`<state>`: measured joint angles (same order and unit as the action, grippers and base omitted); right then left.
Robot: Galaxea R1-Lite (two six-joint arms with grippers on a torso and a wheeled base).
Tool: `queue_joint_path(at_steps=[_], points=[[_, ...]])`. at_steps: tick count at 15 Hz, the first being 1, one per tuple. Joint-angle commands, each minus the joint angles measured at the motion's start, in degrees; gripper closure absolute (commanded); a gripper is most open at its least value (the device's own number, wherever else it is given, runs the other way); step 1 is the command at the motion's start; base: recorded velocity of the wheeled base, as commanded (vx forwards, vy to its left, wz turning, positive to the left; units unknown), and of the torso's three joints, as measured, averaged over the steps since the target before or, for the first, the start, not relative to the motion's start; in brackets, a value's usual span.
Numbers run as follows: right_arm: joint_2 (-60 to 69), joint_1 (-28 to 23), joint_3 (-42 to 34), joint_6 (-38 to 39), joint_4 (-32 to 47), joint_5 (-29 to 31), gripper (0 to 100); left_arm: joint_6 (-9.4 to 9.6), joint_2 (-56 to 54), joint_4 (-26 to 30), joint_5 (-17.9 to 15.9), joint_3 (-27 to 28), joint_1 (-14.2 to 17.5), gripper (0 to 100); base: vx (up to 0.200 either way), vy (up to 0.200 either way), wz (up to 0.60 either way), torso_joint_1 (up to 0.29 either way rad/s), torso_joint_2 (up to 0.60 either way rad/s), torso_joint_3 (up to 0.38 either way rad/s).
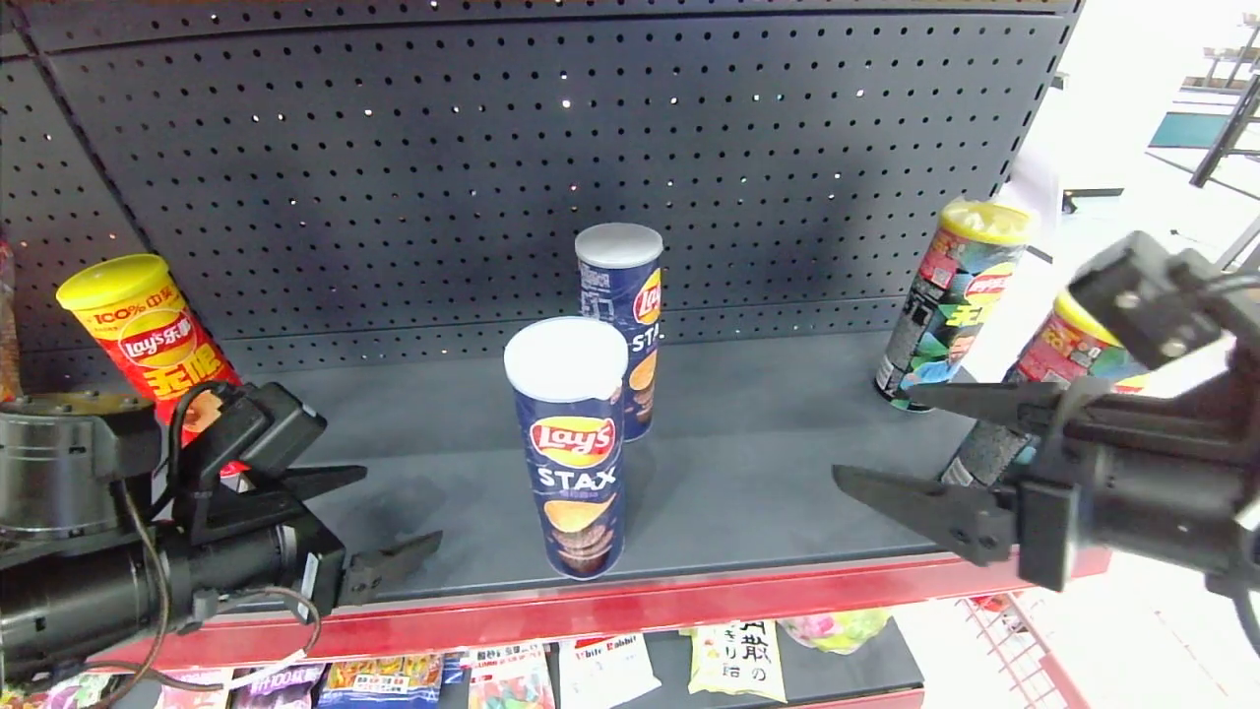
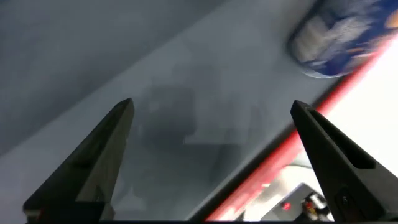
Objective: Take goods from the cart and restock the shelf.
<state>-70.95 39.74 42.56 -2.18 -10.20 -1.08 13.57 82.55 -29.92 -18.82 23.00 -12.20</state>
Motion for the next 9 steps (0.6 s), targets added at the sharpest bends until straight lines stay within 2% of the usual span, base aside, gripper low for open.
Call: queue_joint_path(at_steps=[1,4,5,7,9], points=[[12.06,0.78,-5.73,-0.10,0.01,0.21,0,-0.03,3.49,-0.05,1.24,1.17,-1.86,0,0.000,0.000,0.00,0.000,0.00,0.000],[21.12,-2.74,-12.50,-0.10,0.54,0.65,0,0.05,6.48,-0.05,1.24,3.28,-4.14,0,0.000,0.000,0.00,0.000,0.00,0.000],[23.58,-6.61,-13.99,0.07,0.62,0.73,0,0.05,7.80,-0.14,1.33,4.33,-5.11,0,0.000,0.000,0.00,0.000,0.00,0.000],[25.33,-11.00,-15.22,1.22,0.62,0.47,0,-0.03,9.12,-0.05,1.24,6.00,-6.34,0,0.000,0.000,0.00,0.000,0.00,0.000],[26.65,-11.44,-15.49,2.45,0.71,0.73,0,0.05,10.87,-0.14,1.33,7.41,-6.87,0,0.000,0.000,0.00,0.000,0.00,0.000]])
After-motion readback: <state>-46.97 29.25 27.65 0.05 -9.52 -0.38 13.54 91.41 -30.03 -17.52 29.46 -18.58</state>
